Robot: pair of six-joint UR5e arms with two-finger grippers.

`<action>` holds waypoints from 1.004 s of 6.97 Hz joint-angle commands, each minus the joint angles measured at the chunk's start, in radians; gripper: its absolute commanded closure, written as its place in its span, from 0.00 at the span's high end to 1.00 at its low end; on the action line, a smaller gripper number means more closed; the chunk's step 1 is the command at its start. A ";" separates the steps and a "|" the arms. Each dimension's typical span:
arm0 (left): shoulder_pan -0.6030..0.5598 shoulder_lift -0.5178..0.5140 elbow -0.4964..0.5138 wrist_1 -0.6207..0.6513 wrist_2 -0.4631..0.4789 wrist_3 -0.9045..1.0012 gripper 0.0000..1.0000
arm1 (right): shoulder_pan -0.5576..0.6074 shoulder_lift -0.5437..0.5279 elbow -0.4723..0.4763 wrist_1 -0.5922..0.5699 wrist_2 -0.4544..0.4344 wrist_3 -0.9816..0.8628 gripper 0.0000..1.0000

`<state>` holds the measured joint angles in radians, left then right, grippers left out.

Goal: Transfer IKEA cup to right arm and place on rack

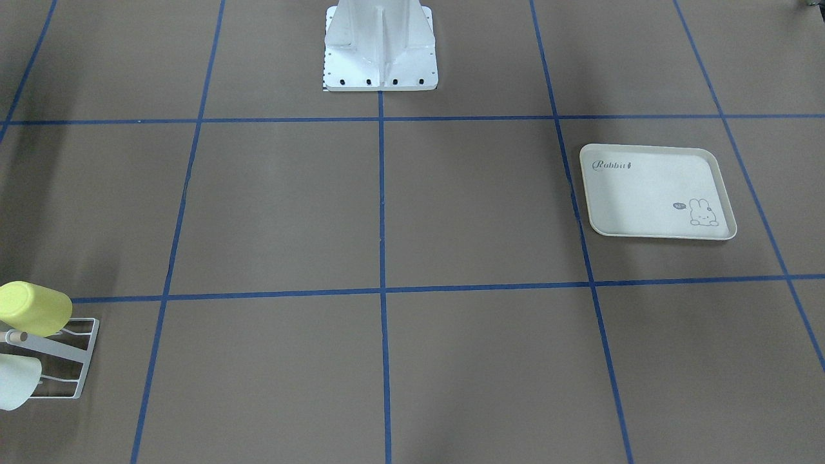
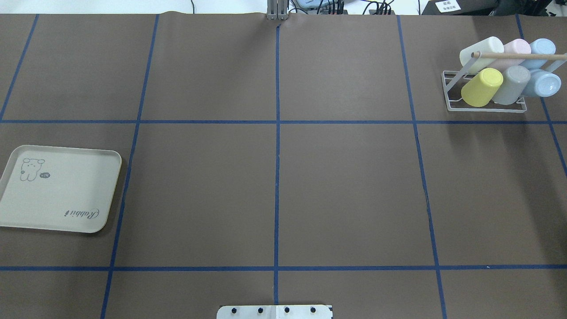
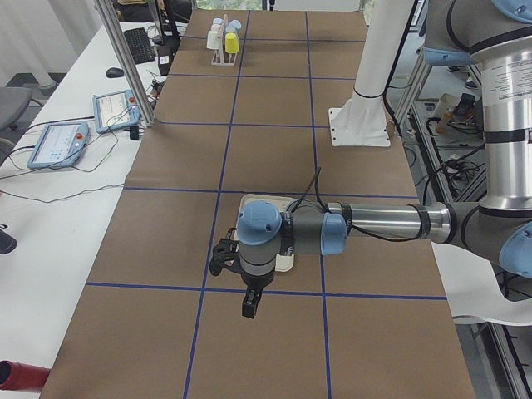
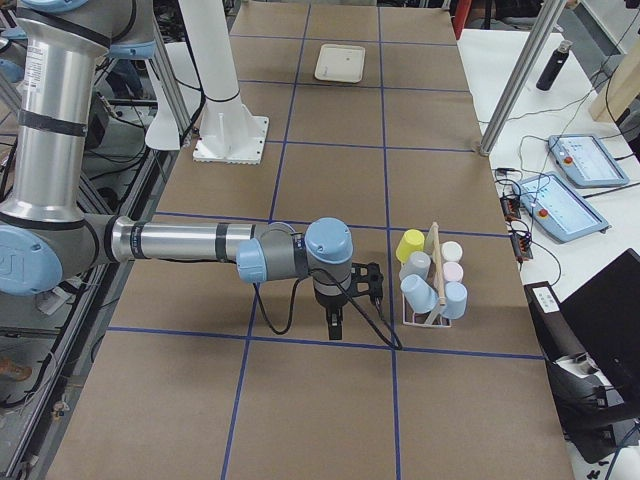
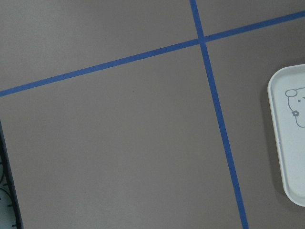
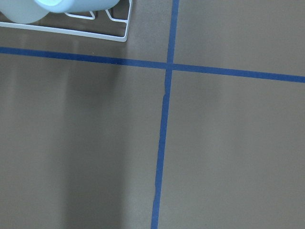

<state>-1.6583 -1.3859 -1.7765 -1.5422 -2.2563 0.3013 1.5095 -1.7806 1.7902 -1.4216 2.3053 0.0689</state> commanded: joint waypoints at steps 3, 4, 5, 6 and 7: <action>0.000 0.004 0.000 0.001 -0.003 0.001 1.00 | 0.003 0.004 0.000 0.004 -0.001 0.000 1.00; -0.001 0.004 0.003 0.002 -0.002 0.001 1.00 | 0.003 0.006 0.001 0.006 0.000 0.000 1.00; 0.000 0.022 0.003 0.001 -0.003 0.001 1.00 | 0.003 0.004 0.006 0.006 0.000 0.000 1.00; 0.000 0.031 0.002 0.001 -0.005 0.001 1.00 | 0.005 0.003 0.008 0.004 0.000 0.000 1.00; 0.000 0.042 0.003 0.001 -0.005 0.001 1.00 | 0.005 0.003 0.008 0.004 0.000 0.000 1.00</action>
<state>-1.6584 -1.3572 -1.7741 -1.5415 -2.2604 0.3022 1.5135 -1.7772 1.7967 -1.4169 2.3055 0.0690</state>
